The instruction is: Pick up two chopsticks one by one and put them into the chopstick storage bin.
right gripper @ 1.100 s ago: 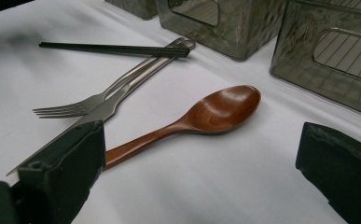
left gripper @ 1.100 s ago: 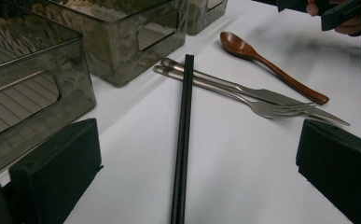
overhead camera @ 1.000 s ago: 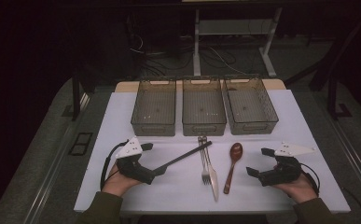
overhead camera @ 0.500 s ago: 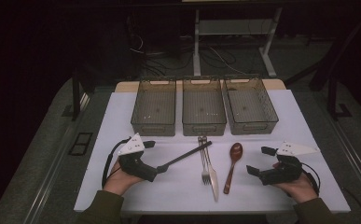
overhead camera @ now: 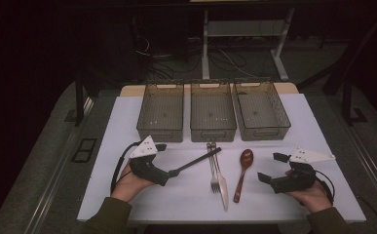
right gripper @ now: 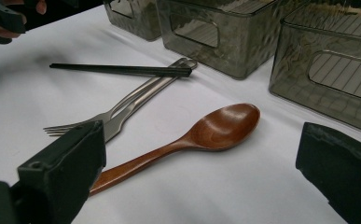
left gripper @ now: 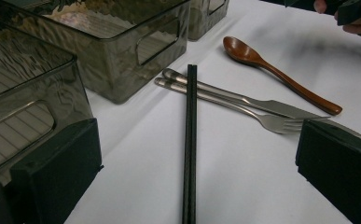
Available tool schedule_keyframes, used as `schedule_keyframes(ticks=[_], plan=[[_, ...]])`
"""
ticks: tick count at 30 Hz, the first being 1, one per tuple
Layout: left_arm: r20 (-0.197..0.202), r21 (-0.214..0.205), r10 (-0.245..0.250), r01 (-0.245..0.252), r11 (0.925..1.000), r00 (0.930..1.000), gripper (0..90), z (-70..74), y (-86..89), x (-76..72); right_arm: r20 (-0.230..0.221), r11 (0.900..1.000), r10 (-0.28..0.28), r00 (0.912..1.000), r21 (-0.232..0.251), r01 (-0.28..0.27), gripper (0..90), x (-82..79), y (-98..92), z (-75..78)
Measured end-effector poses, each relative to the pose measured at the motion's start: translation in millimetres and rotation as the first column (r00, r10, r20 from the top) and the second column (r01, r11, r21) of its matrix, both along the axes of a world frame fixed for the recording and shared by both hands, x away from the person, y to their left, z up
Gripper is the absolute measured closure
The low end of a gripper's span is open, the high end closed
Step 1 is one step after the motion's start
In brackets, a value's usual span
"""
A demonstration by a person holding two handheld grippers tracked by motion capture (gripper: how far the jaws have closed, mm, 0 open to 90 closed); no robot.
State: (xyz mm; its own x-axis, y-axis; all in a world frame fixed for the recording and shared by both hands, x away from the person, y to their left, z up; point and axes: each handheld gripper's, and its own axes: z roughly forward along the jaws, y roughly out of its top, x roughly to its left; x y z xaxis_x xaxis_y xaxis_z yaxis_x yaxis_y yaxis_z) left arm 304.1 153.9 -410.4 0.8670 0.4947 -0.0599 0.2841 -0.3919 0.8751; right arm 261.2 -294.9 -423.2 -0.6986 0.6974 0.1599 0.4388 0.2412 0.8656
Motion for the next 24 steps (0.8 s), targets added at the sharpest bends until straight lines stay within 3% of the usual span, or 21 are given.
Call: schedule_keyframes(ticks=[10,16,24], plan=[[-0.008,-0.003,-0.006,0.006,1.0,1.0,4.8,-1.4,-8.4,14.1,-0.005,1.0,0.0,1.0,-0.007,0.0,1.1,0.4,1.7,0.0],[-0.023,0.005,0.011,-0.011,0.9999,0.9997,20.1,-10.0,-13.7,21.2,-0.002,1.0,0.0,1.0,-0.003,0.0,1.1,0.4,1.8,0.0],[-0.049,0.03,-0.036,0.038,0.9988,0.9981,41.9,-17.5,-20.8,24.4,-0.008,1.0,0.007,0.9999,-0.004,-0.008,1.1,0.0,3.1,-0.2]])
